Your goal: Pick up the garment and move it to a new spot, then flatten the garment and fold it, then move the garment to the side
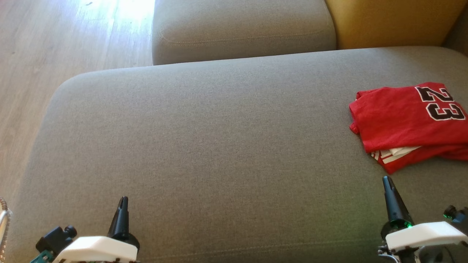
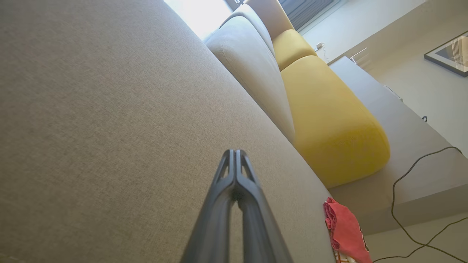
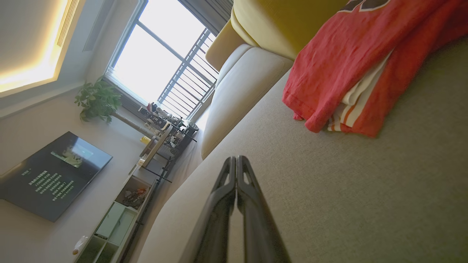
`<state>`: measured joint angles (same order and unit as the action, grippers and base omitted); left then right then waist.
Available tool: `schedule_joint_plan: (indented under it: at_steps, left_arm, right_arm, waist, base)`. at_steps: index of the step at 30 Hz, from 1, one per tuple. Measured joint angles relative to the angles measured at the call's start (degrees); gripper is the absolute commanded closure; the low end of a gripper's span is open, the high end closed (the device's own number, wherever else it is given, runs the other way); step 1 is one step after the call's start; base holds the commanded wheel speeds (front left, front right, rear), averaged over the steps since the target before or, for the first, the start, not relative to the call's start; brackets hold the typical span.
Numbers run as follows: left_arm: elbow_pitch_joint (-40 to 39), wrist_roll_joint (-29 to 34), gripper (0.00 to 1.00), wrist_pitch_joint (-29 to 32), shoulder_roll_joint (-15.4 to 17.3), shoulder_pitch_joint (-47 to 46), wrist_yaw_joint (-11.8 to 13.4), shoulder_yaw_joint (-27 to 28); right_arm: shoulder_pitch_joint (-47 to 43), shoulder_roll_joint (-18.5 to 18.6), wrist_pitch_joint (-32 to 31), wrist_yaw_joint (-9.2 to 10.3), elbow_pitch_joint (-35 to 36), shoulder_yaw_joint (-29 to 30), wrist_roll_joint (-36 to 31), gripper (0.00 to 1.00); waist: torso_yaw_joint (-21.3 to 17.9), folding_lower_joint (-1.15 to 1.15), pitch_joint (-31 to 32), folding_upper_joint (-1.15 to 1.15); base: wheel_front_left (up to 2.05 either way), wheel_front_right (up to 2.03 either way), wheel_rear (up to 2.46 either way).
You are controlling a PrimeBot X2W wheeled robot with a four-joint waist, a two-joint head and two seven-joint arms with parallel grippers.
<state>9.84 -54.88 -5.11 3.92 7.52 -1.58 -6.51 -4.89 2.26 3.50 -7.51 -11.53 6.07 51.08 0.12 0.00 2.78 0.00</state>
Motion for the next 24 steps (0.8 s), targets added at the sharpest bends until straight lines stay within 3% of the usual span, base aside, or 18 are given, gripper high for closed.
schedule_joint_plan:
  at_steps: [24]
  left_arm:
    - [2.49,-16.11,1.00,3.61,0.03,-4.30,-1.99,3.49]
  right_arm:
    - [3.22,0.00,-4.03,0.01,-1.75,0.73,16.71,1.00]
  waist:
    - [-0.05,0.00,-1.24,0.00]
  base:
    - [0.00,0.00,0.00]
